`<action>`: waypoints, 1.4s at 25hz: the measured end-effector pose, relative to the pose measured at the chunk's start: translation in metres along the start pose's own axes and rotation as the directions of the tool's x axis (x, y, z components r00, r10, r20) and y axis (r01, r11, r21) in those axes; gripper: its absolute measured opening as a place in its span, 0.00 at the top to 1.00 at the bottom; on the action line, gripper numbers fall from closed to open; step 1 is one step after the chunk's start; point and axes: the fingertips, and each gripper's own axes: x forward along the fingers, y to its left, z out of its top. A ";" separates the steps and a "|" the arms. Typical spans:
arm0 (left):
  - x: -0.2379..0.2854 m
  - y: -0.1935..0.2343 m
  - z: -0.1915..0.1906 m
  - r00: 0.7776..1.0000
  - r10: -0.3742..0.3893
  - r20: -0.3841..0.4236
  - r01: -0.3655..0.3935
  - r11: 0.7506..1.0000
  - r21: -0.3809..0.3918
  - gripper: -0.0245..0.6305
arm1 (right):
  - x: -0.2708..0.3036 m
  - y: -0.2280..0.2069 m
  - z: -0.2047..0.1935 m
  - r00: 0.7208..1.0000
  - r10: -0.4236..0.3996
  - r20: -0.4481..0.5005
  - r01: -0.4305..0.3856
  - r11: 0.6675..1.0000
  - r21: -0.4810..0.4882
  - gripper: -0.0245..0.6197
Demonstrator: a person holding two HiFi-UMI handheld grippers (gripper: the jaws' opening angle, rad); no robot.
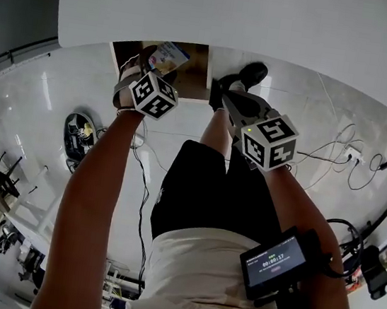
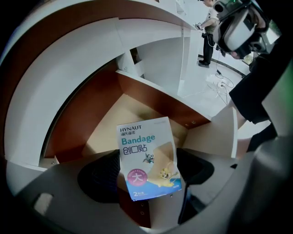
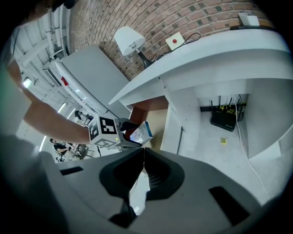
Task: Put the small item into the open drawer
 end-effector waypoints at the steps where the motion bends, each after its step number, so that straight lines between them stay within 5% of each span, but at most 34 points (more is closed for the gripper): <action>1: 0.004 -0.001 0.001 1.000 0.000 -0.001 0.000 1.000 0.002 0.37 | 0.000 -0.002 -0.002 1.000 -0.002 -0.003 0.002 1.000 0.001 0.95; 35: 0.075 -0.013 -0.016 0.988 -0.033 -0.148 0.053 0.990 0.132 0.36 | 0.003 -0.016 -0.057 0.999 -0.024 -0.045 0.027 0.998 0.054 0.95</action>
